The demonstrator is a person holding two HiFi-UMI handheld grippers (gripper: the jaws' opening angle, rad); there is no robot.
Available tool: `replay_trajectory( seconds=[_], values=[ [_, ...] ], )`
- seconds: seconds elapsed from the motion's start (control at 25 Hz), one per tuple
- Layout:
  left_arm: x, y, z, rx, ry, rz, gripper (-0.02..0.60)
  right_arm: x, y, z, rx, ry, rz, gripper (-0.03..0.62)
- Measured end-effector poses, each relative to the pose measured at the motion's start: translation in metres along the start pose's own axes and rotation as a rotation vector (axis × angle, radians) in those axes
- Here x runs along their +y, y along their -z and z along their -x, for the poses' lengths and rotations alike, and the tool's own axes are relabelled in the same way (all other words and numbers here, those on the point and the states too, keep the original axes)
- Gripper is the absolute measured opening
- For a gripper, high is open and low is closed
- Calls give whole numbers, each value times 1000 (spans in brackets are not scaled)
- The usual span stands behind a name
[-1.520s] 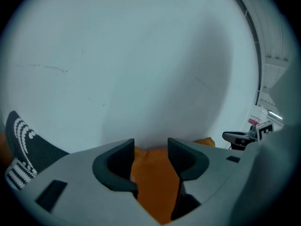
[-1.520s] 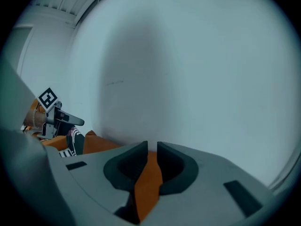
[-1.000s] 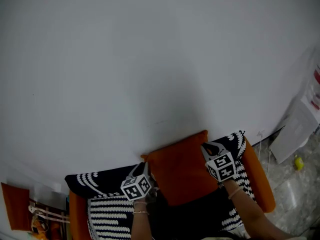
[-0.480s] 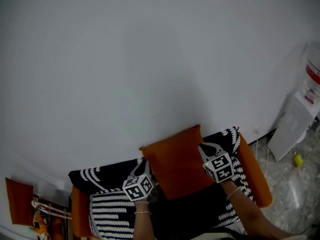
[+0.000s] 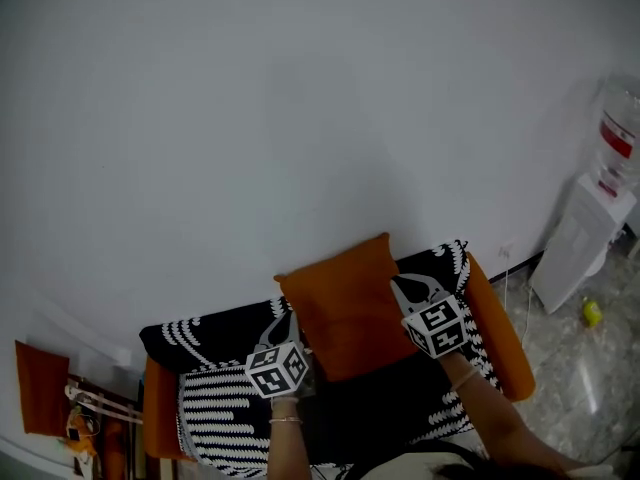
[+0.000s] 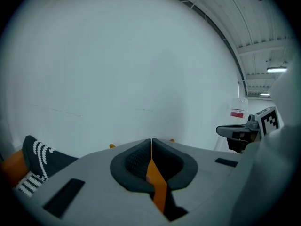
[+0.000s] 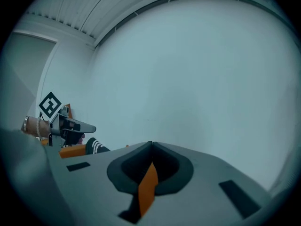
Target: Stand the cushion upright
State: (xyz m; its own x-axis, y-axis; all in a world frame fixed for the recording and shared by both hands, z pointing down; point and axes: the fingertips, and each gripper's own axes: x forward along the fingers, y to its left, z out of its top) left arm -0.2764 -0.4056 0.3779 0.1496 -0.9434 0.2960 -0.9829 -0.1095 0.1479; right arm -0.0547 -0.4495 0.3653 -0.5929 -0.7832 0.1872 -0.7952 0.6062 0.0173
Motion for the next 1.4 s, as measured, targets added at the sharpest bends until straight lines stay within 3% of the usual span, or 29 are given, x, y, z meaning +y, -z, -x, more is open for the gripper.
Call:
replay_trajectory(
  seconds=[0.76,1.08,1.4],
  values=[
    [-98,-4,108,-77,11,-116,20,32,-25,110,-90,-33,36,8],
    [-129,-13,127,-99,30,-154,20,37,-36,134,-116,-31,25,8],
    [-134,-20,135,-124,65,-154,20,46,-39,136,-104,-21,22,8]
  ],
)
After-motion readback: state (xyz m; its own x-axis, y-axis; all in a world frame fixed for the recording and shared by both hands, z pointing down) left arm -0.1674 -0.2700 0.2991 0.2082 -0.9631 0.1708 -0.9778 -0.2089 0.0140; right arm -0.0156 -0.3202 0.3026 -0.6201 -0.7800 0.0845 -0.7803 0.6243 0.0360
